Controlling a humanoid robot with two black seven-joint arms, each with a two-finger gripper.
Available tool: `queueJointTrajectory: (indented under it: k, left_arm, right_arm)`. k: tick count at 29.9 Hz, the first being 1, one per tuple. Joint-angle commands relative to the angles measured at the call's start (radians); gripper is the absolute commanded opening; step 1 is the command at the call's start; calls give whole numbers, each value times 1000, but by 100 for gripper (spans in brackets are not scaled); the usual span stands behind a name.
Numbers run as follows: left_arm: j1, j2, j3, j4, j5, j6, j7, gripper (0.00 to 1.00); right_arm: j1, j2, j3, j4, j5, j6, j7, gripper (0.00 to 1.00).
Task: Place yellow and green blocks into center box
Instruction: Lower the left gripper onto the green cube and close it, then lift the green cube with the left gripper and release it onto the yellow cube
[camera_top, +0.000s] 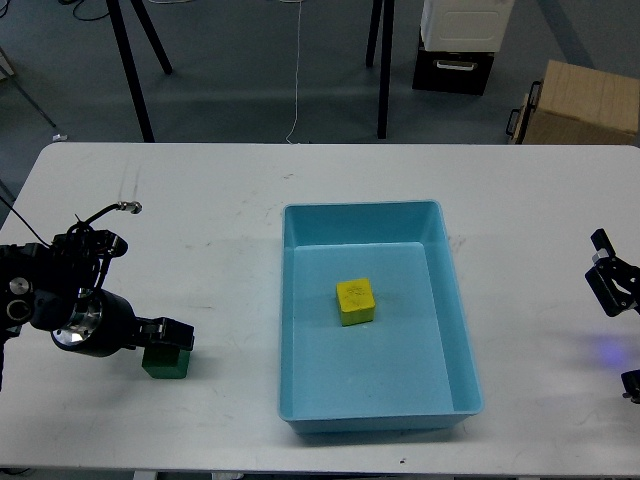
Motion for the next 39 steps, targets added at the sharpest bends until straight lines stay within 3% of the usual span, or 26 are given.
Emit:
queueJointTrajectory:
  k: [1,7,11,14,20,26,31,39]
  left_arm:
    - [9,5,-1,-3,45,0,1,71]
    - [18,34,-3,-14,91,0,27,18]
    - [15,60,-14,-24,108,0,28,1]
    - [-18,93,-41,-37,105,0,27,0]
    - [-293,79,-90,-18,-15,0,11,0]
    - [-525,-123,-28,80,-164,0,13,0]
    - [-549,-369,23,190,-169,0,11,0]
    - [-505,-620,25,291,-169,0,11,0]
  right_arm:
    - [0,0,0,0,0,0,0,98]
    - [-3,0,1,2,0,0,0,98]
    - [-4,0,9,3,2,0,1,98]
    - [-4,0,9,3,2,0,1,98]
    - [-6,0,8,3,2,0,0,98]
    - [-6,0,9,5,2,0,0,98]
    - [-15,-1,18,3,2,1,0,98]
    - [-20,0,31,5,0,0,1,98]
